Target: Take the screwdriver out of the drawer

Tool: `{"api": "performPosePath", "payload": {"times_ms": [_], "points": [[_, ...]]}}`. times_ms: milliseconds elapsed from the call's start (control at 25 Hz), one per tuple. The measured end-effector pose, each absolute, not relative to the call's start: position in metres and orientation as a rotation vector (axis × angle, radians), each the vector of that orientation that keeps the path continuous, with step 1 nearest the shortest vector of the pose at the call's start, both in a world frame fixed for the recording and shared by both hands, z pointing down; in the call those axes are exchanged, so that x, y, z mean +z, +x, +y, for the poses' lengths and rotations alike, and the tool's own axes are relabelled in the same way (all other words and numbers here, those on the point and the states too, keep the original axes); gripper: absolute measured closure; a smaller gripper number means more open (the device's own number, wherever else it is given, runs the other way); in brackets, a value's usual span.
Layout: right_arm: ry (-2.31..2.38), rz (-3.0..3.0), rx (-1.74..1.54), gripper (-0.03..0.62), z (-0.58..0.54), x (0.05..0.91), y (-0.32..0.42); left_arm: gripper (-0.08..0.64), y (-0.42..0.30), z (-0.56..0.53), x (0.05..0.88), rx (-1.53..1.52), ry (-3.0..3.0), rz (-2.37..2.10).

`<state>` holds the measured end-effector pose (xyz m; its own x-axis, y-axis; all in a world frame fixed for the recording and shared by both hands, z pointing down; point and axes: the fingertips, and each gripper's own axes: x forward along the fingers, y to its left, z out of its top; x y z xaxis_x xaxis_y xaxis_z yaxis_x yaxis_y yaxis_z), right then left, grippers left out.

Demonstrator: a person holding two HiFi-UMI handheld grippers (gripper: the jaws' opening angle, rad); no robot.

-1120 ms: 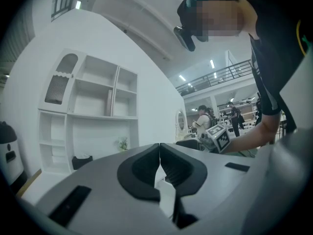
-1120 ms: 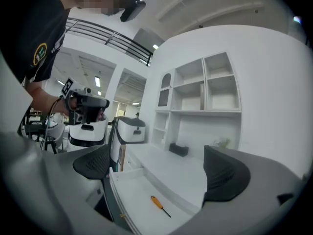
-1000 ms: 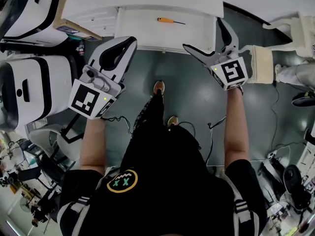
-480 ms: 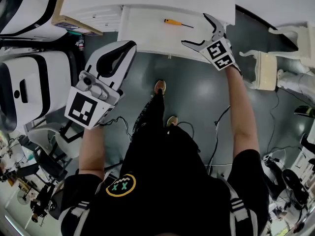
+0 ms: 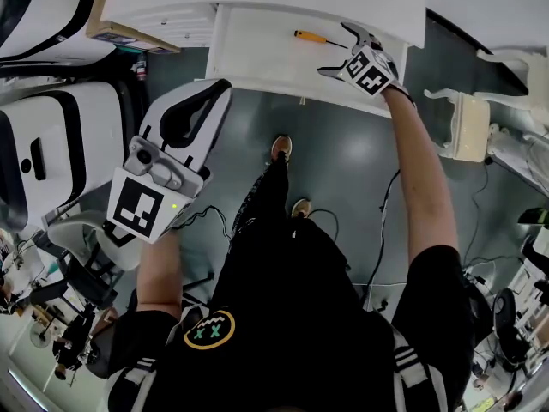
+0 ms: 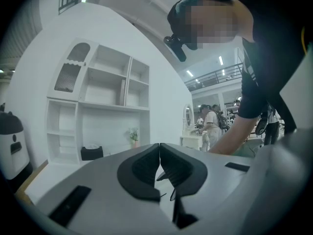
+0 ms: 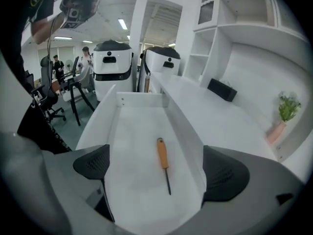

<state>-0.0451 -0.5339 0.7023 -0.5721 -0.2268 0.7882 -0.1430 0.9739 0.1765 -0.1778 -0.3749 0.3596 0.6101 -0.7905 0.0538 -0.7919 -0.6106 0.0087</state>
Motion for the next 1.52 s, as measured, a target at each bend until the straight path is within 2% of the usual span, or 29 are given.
{"api": "performPosePath", "payload": {"times_ms": [800,1520], "points": [[0.109,-2.005,0.021,0.012,-0.566,0.814,-0.063,0.54,-0.193,-0.369,0.391,0.12,2.727,-1.366],[0.105,-1.959,0.113,0.014,-0.569,0.842,-0.054,0.54,-0.2,-0.368,0.401,0.109,2.723,-1.334]]}}
